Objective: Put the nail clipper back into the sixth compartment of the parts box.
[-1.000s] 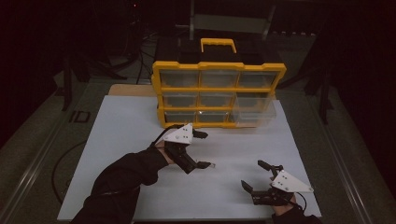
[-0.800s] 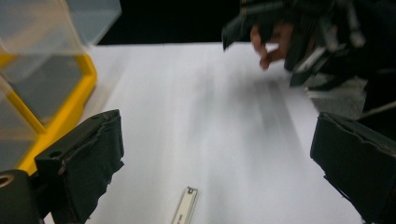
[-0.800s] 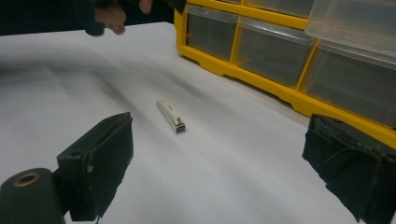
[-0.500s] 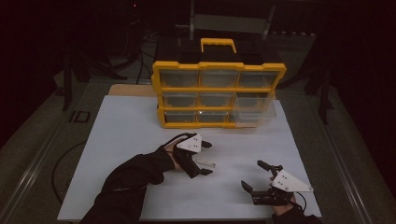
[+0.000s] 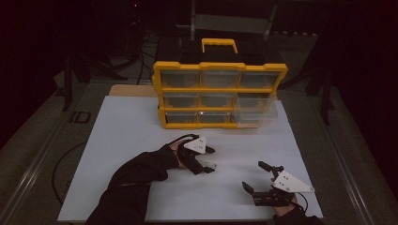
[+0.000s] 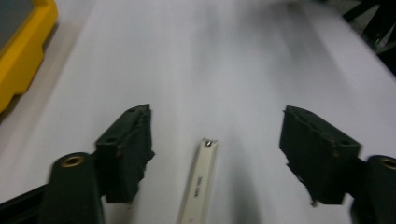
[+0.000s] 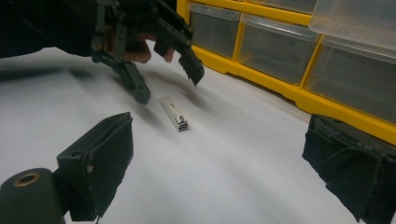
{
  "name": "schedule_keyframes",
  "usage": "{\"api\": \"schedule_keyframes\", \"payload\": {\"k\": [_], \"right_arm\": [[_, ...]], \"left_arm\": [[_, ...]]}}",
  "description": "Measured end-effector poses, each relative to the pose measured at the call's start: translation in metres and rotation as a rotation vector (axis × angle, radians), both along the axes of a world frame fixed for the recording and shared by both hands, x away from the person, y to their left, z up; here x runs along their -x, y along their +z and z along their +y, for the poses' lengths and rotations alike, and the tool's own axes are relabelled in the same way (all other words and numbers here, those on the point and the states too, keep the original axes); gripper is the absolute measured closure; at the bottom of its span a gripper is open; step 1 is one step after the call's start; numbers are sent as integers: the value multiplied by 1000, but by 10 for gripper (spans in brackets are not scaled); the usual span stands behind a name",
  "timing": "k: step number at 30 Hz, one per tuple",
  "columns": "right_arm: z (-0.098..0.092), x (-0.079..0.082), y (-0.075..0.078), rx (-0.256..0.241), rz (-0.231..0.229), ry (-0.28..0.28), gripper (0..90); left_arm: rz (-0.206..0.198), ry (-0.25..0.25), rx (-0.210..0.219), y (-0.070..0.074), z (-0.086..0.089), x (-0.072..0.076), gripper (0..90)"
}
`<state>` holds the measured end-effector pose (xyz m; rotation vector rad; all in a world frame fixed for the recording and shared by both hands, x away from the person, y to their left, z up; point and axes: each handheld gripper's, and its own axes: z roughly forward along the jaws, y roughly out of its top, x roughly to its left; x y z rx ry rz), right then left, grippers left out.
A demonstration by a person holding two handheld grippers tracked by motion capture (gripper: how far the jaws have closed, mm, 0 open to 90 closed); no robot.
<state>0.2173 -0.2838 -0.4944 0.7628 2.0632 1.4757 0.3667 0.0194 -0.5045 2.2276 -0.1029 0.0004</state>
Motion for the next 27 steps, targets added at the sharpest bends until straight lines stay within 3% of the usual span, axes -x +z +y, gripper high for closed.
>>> {"api": "schedule_keyframes", "payload": {"k": [14, 22, 27], "right_arm": [[0, 0, -1, -6, 8, 8, 86], [0, 0, -1, -8, 11, 10, 86], [0, -1, -1, -6, 9, 12, 86]], "left_arm": [[-15, -36, -91, -11, -4, -8, 551], [-24, -60, -127, -14, -11, -7, 605], [-14, -61, -129, -17, -14, -8, 654]]}}
